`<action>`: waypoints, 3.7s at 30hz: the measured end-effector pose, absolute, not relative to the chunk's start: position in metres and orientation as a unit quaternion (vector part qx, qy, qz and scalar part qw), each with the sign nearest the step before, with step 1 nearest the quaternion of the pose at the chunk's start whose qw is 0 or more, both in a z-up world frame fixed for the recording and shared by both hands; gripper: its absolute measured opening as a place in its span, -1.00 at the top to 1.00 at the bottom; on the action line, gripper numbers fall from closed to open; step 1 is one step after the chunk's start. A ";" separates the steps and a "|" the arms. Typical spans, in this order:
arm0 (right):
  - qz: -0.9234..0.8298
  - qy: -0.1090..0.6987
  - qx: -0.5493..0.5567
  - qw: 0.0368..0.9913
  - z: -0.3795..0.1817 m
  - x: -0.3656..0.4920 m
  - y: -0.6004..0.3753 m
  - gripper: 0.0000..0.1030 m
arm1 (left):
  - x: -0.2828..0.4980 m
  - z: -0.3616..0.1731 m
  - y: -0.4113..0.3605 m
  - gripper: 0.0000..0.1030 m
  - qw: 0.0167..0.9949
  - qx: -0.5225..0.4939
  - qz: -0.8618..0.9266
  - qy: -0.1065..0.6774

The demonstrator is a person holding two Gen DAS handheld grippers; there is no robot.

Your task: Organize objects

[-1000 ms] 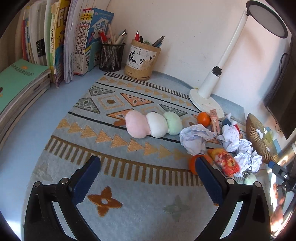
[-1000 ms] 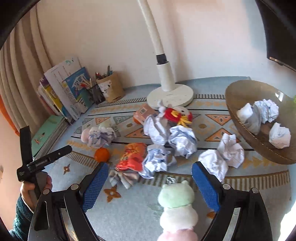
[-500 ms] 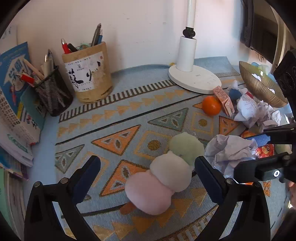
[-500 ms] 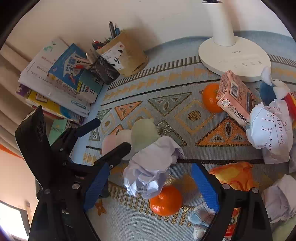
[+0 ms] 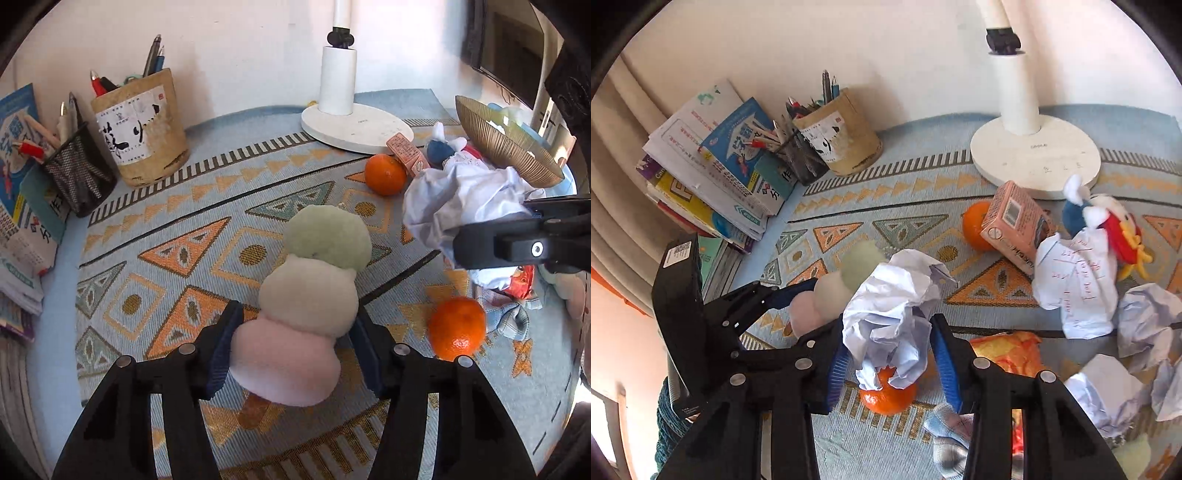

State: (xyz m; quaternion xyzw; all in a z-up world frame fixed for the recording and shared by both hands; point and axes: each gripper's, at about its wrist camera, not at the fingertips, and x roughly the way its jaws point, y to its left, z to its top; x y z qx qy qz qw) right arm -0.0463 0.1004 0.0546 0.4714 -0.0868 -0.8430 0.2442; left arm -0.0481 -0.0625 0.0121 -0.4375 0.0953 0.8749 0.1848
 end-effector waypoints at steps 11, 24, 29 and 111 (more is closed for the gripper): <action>-0.912 0.002 0.388 0.135 0.101 0.026 0.173 0.19 | 0.017 0.086 -0.027 -0.07 0.178 -0.363 0.914 0.031; -0.955 -0.025 0.295 -0.011 0.160 0.060 0.311 0.19 | 0.032 0.165 0.144 -0.07 0.274 -0.285 0.917 0.054; -0.960 -0.040 0.271 -0.053 0.175 0.054 0.355 0.19 | 0.008 0.172 0.185 -0.07 0.296 -0.293 0.909 0.012; -0.900 -0.105 0.385 0.178 0.029 0.071 0.317 -1.00 | 0.050 0.011 -0.011 -0.98 0.040 -0.397 0.912 -0.097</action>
